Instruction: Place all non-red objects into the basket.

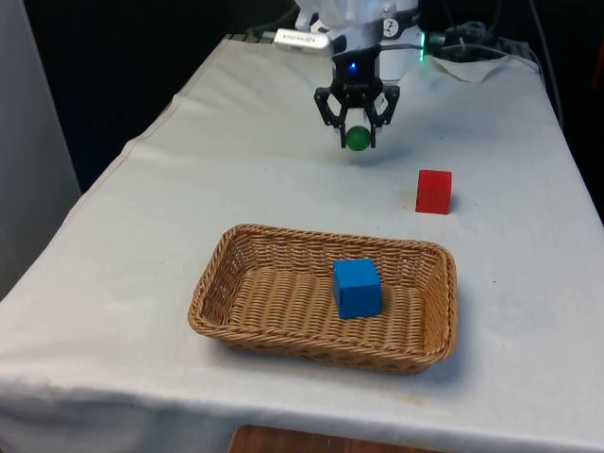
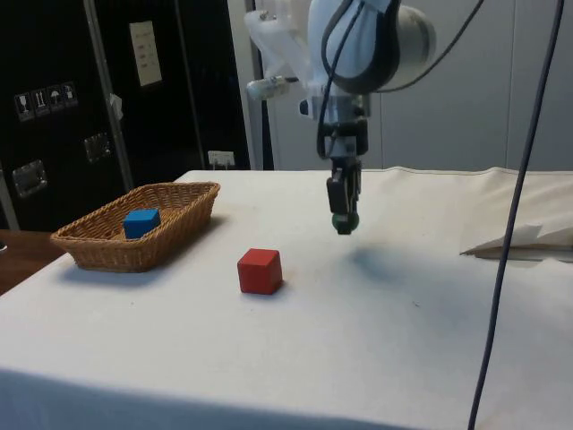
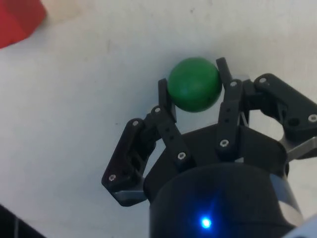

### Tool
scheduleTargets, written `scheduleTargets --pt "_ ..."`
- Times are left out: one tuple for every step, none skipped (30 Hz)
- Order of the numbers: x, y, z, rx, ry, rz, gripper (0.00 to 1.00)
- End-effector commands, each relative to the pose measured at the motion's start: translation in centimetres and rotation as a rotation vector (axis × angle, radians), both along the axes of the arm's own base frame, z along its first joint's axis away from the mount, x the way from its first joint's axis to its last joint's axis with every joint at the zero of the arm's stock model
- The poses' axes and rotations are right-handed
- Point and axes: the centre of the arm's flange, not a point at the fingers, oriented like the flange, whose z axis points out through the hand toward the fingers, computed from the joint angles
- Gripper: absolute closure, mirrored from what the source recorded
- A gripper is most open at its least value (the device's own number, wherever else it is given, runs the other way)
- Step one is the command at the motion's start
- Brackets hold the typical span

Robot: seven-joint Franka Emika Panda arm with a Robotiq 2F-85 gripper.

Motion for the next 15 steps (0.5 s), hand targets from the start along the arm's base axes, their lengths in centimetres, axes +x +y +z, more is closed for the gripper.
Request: scheduleTargets --pt "0.4 -0.2 0.1 -0.009 0.011 -0.001 1.0" --pt "0.7 -0.1 0.6 -0.006 0.008 0.0 1.0" --pt "1.0 -0.2 0.9 -0.003 0.005 -0.001 1.0" --pt "1.0 0.0 1.1 0.009 -0.006 0.002 1.0" --pt "1.6 -0.1 1.6 0.003 0.002 0.002 1.0" --pt "1.9 -0.1 2.0 0.007 0.0 0.003 1.0" --pt "2.2 -0.1 2.3 0.011 -0.003 0.004 1.0" --pt "2.4 -0.1 2.6 0.015 -0.004 0.004 1.0" --pt "2.8 0.0 3.0 0.019 -0.004 0.006 1.0" --pt "3.4 0.0 3.7 0.027 -0.01 0.007 1.0" --pt "3.7 0.0 3.9 0.03 -0.01 0.009 1.0" --pt "3.2 0.1 3.5 0.033 -0.016 0.008 1.0" --pt "3.7 0.0 3.9 0.03 -0.01 0.009 1.0" --pt "4.4 0.1 4.6 0.035 -0.013 0.011 1.0" --pt "4.7 0.2 4.8 0.037 -0.014 0.013 1.0"
